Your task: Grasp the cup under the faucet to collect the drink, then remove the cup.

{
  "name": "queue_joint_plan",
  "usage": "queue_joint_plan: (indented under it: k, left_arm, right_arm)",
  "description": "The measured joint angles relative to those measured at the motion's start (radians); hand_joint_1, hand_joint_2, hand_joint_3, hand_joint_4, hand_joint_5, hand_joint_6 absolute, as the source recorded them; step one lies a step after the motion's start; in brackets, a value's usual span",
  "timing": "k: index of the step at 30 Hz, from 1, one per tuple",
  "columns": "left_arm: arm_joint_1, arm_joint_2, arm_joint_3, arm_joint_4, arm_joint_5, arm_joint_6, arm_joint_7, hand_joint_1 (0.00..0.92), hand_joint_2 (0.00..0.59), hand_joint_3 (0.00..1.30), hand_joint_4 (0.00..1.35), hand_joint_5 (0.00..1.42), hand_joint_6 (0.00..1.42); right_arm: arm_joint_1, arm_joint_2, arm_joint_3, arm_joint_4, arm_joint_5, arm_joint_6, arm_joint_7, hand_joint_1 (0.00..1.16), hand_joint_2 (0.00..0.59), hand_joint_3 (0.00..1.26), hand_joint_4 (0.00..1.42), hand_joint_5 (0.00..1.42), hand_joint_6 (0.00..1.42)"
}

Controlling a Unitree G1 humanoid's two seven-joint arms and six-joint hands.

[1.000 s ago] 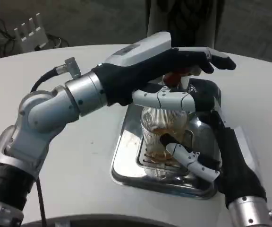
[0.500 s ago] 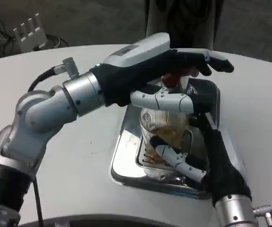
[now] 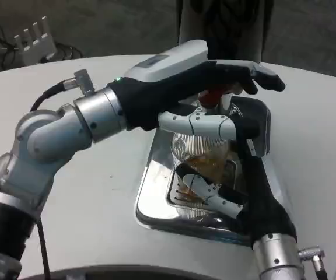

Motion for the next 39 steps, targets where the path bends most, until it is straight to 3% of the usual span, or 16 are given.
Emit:
queue_joint_plan:
  k: [39]
  left_arm:
    - [-0.054,0.001,-0.006,0.134,0.0,-0.063,0.0,0.0,0.132,0.31,0.25,0.31,0.32]
  right_arm:
    - [-0.125,0.03,0.008,0.198,0.029,-0.029,-0.114,0.66,0.187,0.0,0.04,0.1,0.0]
